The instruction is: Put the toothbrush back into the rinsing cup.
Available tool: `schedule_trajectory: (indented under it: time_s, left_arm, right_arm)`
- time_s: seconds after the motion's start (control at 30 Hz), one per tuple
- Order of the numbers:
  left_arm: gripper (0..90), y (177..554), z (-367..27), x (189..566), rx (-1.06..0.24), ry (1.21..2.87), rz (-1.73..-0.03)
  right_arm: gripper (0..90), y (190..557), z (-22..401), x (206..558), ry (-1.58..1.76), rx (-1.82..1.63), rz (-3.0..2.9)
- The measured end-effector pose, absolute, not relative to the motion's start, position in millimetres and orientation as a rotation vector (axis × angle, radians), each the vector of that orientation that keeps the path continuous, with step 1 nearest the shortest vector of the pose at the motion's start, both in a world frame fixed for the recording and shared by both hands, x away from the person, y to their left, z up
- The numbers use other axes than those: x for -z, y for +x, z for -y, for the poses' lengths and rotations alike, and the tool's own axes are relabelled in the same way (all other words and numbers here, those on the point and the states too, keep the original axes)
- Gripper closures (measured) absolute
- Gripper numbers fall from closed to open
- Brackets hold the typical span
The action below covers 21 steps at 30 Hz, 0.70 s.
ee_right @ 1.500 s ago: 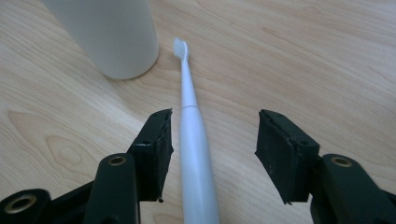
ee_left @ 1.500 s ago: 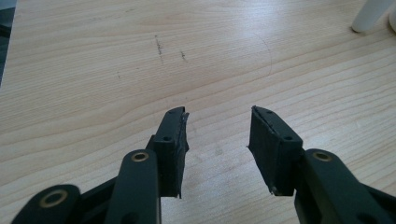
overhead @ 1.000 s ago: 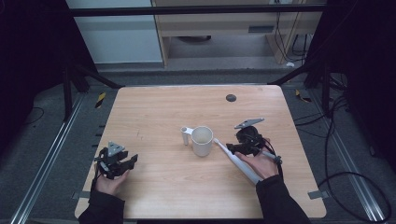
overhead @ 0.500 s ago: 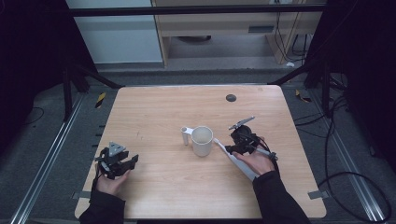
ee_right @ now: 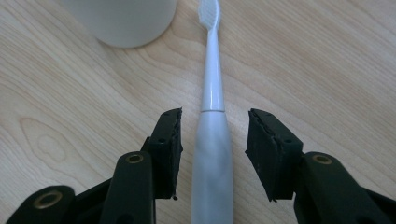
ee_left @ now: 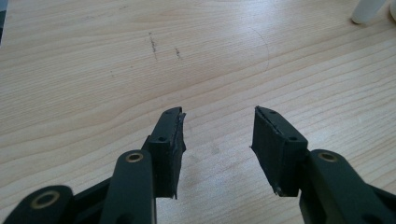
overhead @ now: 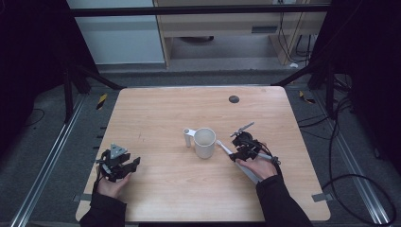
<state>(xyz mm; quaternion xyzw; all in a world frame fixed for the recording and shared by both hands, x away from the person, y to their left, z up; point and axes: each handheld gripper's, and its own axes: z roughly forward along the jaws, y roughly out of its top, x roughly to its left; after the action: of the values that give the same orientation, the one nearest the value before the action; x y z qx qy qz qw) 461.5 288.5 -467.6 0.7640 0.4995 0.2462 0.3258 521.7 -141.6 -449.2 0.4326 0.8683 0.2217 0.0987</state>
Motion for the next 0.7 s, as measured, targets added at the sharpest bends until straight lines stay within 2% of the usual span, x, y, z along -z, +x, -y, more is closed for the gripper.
schedule_trajectory:
  time_s: [0.7]
  left_arm:
    - [52.7, 462, -288, 468, -0.638, 2.009, -1.309]
  right_arm:
    - [58.2, 523, 140, 464, 1.289, -0.557, -2.62]
